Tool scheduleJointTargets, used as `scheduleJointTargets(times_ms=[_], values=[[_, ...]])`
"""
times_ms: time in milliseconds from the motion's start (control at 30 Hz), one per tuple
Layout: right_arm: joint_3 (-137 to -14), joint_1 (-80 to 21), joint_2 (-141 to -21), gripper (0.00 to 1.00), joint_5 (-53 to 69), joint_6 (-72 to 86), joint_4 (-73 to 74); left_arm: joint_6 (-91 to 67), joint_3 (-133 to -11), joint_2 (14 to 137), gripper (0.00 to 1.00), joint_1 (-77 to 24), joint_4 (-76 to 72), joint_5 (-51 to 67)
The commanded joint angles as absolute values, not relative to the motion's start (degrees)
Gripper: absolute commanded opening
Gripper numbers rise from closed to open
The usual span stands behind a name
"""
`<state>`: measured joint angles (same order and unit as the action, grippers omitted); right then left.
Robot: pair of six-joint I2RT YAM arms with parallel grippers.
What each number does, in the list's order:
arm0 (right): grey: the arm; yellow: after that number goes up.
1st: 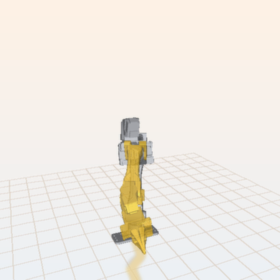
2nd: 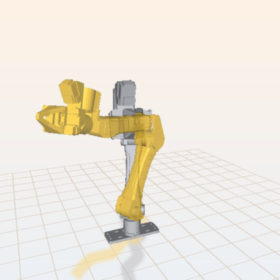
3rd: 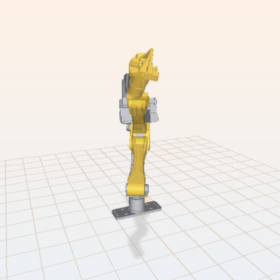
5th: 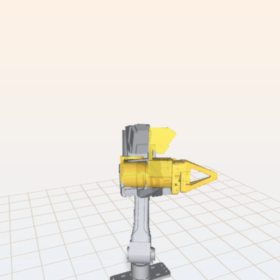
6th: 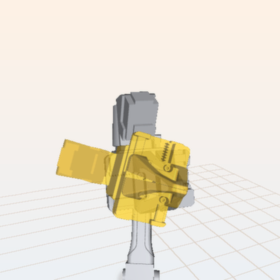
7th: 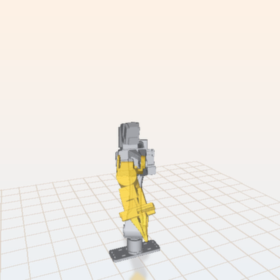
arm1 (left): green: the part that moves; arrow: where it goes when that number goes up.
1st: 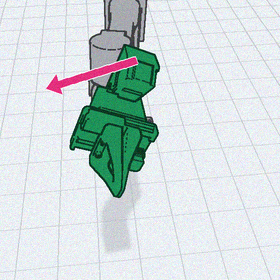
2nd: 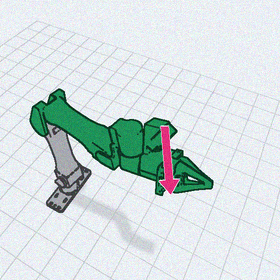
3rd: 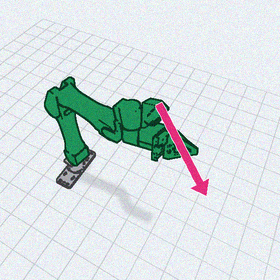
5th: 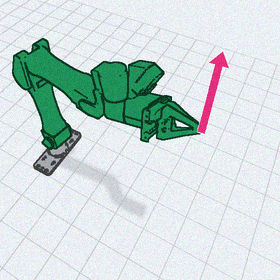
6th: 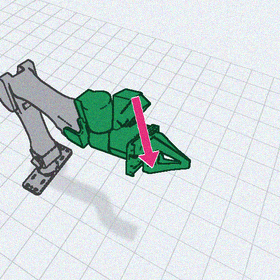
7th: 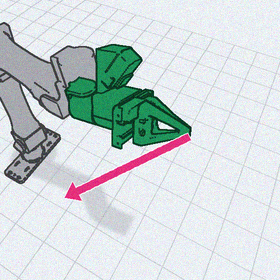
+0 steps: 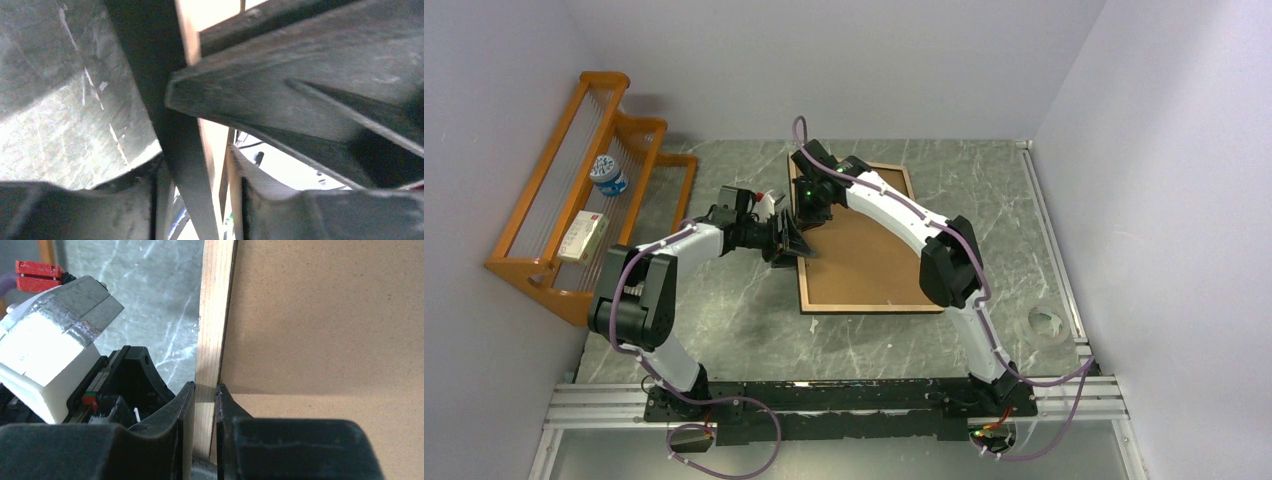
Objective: Put the photo into the frame
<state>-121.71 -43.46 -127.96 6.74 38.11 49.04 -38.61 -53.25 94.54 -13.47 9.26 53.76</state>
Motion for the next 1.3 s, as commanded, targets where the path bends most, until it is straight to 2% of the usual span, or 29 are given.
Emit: scheduleJointTargets(times_ms=[0, 100, 167, 200, 300, 567, 700, 800, 867, 900, 1100, 1267], values=[[-121.0, -42.3, -120.4, 0.01, 10.4, 40.9, 39.8, -42.4, -54.0, 93.5, 0.35, -13.4, 2.2, 55.2], [-120.8, -41.5, -119.8, 0.04, 11.1, 41.2, 39.4, -44.6, -53.4, 93.0, 0.16, -13.4, -1.3, 55.3], [-121.3, -41.0, -119.9, 0.15, 11.1, 41.1, 39.9, -44.4, -54.4, 92.8, 0.05, -13.4, -0.8, 54.9], [-121.7, -40.6, -120.0, 0.22, 10.5, 40.7, 40.6, -43.5, -55.2, 92.5, 0.03, -13.4, 0.6, 54.6], [-123.7, -38.4, -119.2, 0.44, 8.4, 37.6, 42.6, -39.0, -59.7, 91.9, 0.03, -12.9, 9.2, 52.6], [-117.8, -28.9, -107.9, 0.78, 6.4, 36.5, 36.1, -23.0, -82.7, 95.6, 0.03, -6.3, 42.8, 48.2], [-108.0, -24.6, -100.7, 0.84, 8.5, 37.8, 29.1, -13.6, -99.4, 100.8, 0.03, -3.0, 62.4, 44.2], [-104.4, -22.7, -98.4, 0.88, 11.4, 37.6, 27.5, -11.3, -107.4, 102.0, 0.02, -2.3, 66.7, 40.8], [-103.6, -22.5, -98.1, 0.98, 11.0, 36.1, 27.9, -9.8, -112.8, 102.3, 0.02, -2.2, 68.7, 37.8], [-103.5, -22.5, -98.0, 0.99, 9.9, 35.6, 29.1, -9.1, -114.8, 102.6, 0.03, -2.1, 69.7, 36.3], [-98.5, -22.2, -96.9, 0.99, 14.6, 36.4, 26.5, -7.0, -122.1, 102.5, 0.03, -2.1, 72.1, 22.6], [-98.9, -22.1, -99.0, 0.95, 17.5, 39.0, 27.0, -5.2, -126.7, 101.9, 0.03, -2.2, 73.7, 15.3]])
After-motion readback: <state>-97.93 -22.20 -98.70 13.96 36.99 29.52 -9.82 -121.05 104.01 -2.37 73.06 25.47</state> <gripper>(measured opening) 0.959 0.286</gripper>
